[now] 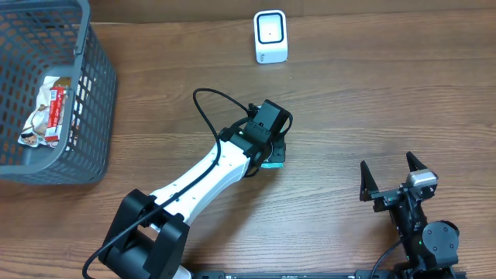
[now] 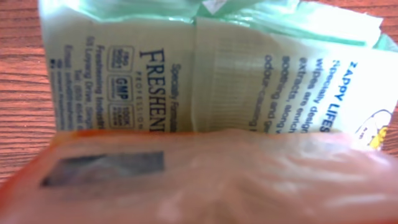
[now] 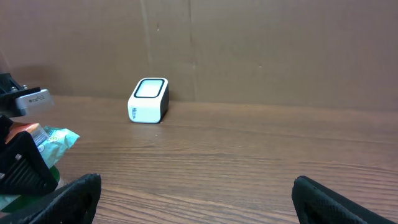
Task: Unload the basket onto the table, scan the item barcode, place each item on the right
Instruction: 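Lift the packet out and carry it toward the white scanner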
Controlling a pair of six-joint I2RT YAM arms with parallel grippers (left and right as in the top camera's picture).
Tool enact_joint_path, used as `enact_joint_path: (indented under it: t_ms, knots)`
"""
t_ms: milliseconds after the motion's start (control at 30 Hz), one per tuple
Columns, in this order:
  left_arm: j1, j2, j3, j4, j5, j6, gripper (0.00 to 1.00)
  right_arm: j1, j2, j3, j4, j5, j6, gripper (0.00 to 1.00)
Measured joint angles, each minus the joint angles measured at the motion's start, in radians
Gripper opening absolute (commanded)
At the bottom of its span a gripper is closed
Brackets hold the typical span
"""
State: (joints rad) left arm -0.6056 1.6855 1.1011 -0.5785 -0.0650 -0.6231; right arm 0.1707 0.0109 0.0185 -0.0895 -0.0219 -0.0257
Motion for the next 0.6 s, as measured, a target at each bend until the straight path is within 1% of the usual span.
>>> enact_joint_path:
  t_ms: [600]
  knots:
    - [-0.05,0.0,0.0,0.027,-0.011,-0.003,0.35,0.0,0.0,0.0,0.0,0.0,0.0,1.0]
